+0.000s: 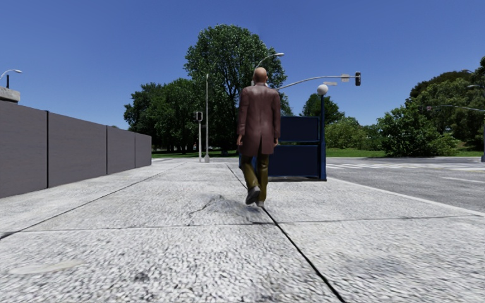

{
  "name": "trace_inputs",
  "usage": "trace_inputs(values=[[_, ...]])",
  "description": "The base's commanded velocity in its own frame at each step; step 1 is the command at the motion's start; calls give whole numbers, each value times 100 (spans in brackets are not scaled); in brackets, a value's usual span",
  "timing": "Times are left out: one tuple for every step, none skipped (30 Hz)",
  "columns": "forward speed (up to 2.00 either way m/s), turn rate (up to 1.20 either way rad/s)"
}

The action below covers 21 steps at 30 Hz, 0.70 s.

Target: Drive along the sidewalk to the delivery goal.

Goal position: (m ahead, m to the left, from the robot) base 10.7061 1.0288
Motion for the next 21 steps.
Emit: trace_inputs(values=[[200,0],[200,0],[200,0],[200,0],[200,0],[200,0],[200,0],[198,0],[179,0],[179,0],[167,0],[160,2],[155,6],[148,10],[140,15],[140,15],[136,17],[133,19],[133,22],[133,22],[132,23]])
